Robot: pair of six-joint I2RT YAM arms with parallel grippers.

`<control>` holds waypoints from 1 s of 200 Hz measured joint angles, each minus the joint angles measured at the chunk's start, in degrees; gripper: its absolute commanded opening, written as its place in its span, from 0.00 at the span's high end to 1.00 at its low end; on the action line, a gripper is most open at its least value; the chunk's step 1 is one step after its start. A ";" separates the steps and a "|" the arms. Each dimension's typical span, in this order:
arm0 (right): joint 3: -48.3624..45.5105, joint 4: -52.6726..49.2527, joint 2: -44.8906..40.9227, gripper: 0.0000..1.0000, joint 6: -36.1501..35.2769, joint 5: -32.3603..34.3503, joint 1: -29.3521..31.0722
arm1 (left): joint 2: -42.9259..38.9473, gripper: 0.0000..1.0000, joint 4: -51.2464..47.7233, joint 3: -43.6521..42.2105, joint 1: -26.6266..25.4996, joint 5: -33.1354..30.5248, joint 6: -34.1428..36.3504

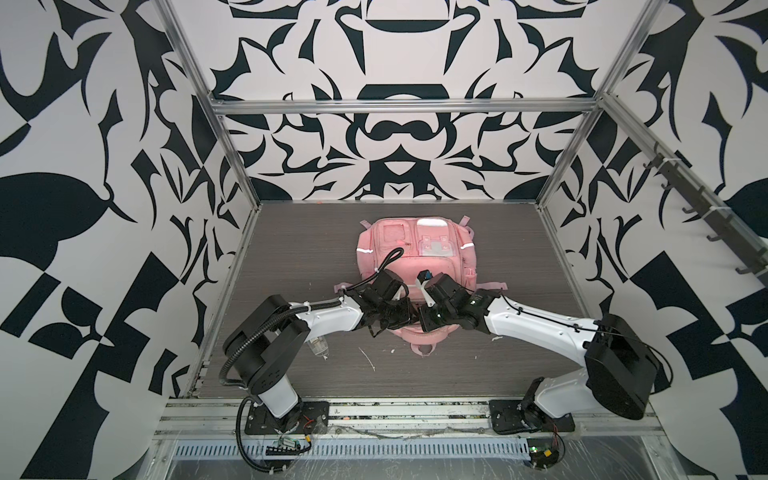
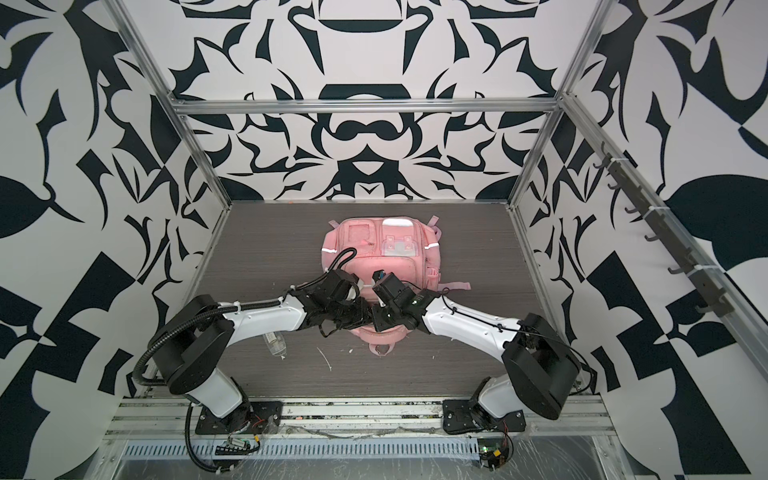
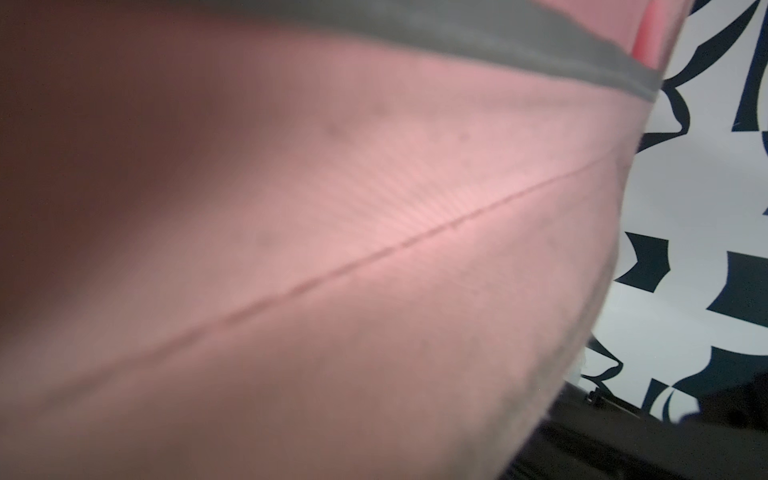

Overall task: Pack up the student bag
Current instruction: 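Zip around the near corner with right gripper while left gripper holds bag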

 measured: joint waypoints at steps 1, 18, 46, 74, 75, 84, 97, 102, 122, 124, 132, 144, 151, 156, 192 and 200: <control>0.00 0.02 -0.04 1.00 0.00 0.00 -0.02 | -0.09 0.65 -0.13 0.00 0.00 -0.07 0.17; 0.00 -0.02 -1.16 1.00 -0.02 -0.02 -0.55 | -2.58 0.61 -3.23 0.00 0.09 -2.21 2.56; -0.02 -0.48 -3.93 1.00 -0.04 -0.33 -1.99 | -7.28 0.60 -8.66 0.00 1.60 -5.22 6.97; -0.50 -0.76 -6.29 1.00 -0.28 -0.72 -3.28 | -10.73 0.59 -12.94 0.00 5.40 -6.36 10.03; -0.57 -0.76 -6.40 1.00 -0.28 -0.76 -3.37 | -10.82 0.59 -12.98 0.00 5.53 -6.36 10.12; -0.87 -0.94 -6.93 1.00 -0.35 -0.92 -3.78 | -11.76 0.59 -13.73 0.00 7.17 -6.45 10.78; -1.40 -1.51 -7.69 1.00 -0.48 -0.96 -4.42 | -13.07 0.59 -14.36 0.00 9.88 -6.40 11.65; -1.62 -1.88 -8.04 1.00 -0.52 -1.01 -4.74 | -13.40 0.59 -14.40 0.00 10.73 -6.34 11.87; -2.21 -3.10 -9.07 1.00 -0.90 -1.05 -5.90 | -13.92 0.60 -14.25 0.00 13.86 -5.68 12.39; -2.27 -3.17 -9.11 1.00 -0.92 -1.05 -5.97 | -13.90 0.60 -14.21 0.00 14.12 -5.57 12.44; -2.40 -3.65 -9.53 1.00 -1.14 -1.05 -6.43 | -13.70 0.59 -14.01 0.00 14.99 -5.18 12.46; -2.56 -4.24 -10.01 1.00 -1.49 -1.03 -6.99 | -12.90 0.60 -13.60 0.31 15.78 -4.50 12.46; -2.60 -4.46 -10.27 1.00 -1.60 -1.03 -7.30 | -11.85 0.60 -13.29 0.92 16.11 -3.87 12.44; -2.60 -4.63 -10.45 1.00 -1.70 -1.05 -7.52 | -10.84 0.60 -12.90 1.44 16.22 -3.37 12.39; -2.82 -6.12 -11.78 1.00 -2.60 -0.87 -8.76 | -2.91 0.60 -8.17 4.96 16.48 1.18 11.04; -2.86 -6.45 -12.00 1.00 -2.69 -0.81 -8.83 | -1.57 0.61 -7.39 5.33 16.48 1.95 10.62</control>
